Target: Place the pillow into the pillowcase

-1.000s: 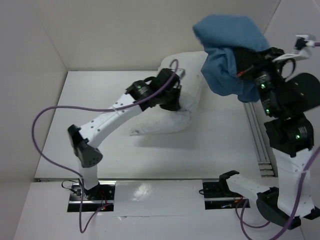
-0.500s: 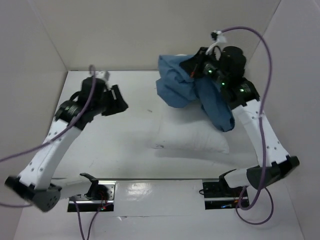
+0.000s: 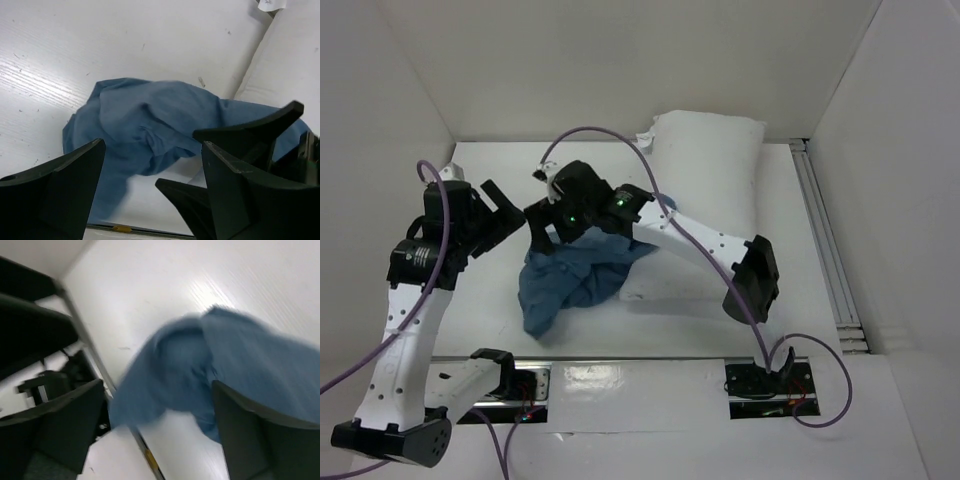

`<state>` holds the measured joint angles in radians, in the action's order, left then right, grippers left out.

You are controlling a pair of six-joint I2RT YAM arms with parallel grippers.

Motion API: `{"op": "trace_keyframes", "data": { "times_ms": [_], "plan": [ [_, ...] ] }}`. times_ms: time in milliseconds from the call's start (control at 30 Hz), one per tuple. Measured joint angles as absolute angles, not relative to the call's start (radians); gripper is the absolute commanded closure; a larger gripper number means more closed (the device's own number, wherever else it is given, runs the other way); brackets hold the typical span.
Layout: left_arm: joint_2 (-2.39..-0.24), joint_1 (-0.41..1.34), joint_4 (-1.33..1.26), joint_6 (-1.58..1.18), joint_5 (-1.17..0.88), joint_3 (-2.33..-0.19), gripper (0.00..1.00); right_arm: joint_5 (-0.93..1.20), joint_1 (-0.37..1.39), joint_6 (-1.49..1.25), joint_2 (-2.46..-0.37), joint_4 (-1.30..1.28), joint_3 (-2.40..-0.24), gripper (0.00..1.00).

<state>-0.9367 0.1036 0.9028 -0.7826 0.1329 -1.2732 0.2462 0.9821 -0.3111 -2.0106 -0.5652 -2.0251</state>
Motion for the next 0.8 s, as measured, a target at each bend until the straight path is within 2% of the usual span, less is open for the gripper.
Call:
{"op": "trace_keyframes", "data": {
  "times_ms": [100,167,200,367,400,433,467,533,700,767,800],
  "plan": [
    [-0.981,0.087,0.900,-0.760,0.128,-1.274,0.08,0.095,1.011,-0.290,-1.965,-0.632,-1.947,0.00],
    [-1.021,0.080,0.897,-0.754,0.126,-1.274,0.08,0.026,1.009,-0.296,-1.837,-0.630,-1.799,0.00],
    [-1.047,0.076,0.894,-0.748,0.124,-1.274,0.08,0.006,0.994,-0.303,-1.755,-0.633,-1.724,0.05],
    [-1.114,0.071,0.838,-0.733,0.096,-1.189,0.08,-0.060,0.734,-0.384,-1.414,-0.585,-1.488,0.14],
    [-1.118,0.070,0.834,-0.732,0.080,-1.162,0.05,-0.076,0.665,-0.401,-1.379,-0.573,-1.457,0.12],
    [-1.120,0.070,0.833,-0.731,0.075,-1.155,0.05,-0.089,0.621,-0.414,-1.364,-0.572,-1.437,0.12],
    [-1.132,0.071,0.828,-0.727,0.058,-1.140,0.03,-0.101,0.593,-0.424,-1.358,-0.570,-1.417,0.05],
    [-1.166,0.076,0.817,-0.708,0.035,-1.125,0.01,-0.117,0.588,-0.439,-1.379,-0.580,-1.380,0.00],
    [-1.298,0.112,0.762,-0.684,0.017,-1.066,0.03,-0.195,0.646,-0.449,-1.519,-0.648,-1.350,0.00],
    [-1.355,0.121,0.741,-0.689,0.009,-1.039,0.43,-0.238,0.658,-0.448,-1.588,-0.661,-1.350,0.39],
    [-1.380,0.121,0.728,-0.686,0.001,-1.027,0.69,-0.266,0.659,-0.449,-1.615,-0.672,-1.350,0.62]
  ]
}}
